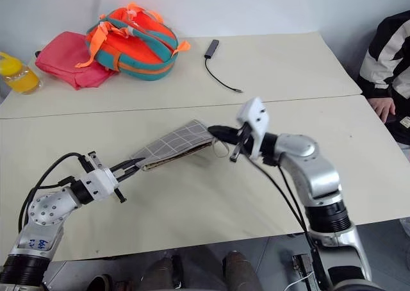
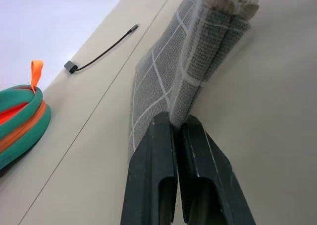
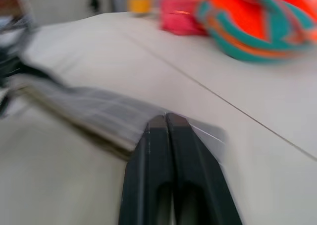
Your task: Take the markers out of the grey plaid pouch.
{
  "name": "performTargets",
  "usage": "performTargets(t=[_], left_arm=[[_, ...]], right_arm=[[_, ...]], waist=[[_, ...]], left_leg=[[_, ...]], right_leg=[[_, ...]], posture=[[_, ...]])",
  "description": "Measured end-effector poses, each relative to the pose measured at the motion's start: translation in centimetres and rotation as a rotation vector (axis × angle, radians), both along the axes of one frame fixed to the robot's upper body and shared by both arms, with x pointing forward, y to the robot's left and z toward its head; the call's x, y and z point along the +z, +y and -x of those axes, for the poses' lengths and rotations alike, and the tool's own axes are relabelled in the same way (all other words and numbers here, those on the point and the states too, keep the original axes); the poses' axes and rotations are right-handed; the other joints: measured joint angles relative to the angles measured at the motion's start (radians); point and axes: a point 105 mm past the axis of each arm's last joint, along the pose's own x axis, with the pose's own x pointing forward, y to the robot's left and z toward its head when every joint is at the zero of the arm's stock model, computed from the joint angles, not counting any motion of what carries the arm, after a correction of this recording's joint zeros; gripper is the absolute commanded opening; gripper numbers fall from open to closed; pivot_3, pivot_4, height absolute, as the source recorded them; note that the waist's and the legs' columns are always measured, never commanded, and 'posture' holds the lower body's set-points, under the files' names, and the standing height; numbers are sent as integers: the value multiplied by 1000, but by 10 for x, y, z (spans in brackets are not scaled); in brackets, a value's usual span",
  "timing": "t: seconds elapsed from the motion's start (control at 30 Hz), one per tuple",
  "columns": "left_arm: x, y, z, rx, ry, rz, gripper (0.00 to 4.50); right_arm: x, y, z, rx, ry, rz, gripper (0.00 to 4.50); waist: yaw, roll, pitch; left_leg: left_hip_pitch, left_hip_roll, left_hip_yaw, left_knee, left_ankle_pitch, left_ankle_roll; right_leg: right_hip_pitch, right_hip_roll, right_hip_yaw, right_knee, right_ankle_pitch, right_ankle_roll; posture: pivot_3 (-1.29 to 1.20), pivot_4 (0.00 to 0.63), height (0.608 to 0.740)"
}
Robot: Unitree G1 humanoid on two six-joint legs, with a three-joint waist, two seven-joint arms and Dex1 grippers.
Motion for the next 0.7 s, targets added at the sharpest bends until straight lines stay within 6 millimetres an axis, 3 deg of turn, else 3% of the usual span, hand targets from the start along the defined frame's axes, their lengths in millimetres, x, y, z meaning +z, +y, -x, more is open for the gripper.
performTargets(t=[0.2,0.63,0.7], left_arm=[[2,-7,0,-14,-4,18,0],[-1,-24,6,-61,18,27,0],[1,-30,8,-84,33,43,0]], right_arm=[[-30,14,8,24,-106,138,14],[-50,10,-11,-72,-190,262,14],[-54,9,-16,-90,-241,328,376]], waist=[[6,0,0],[6,0,0],[6,0,0]], left_leg=[[0,0,2,3,0,0],[1,0,3,3,0,0],[0,0,4,4,0,0]], right_leg=[[0,0,1,0,0,0],[1,0,1,1,0,0],[0,0,1,1,0,0]], posture=[[0,150,740],[0,150,740],[0,150,740]])
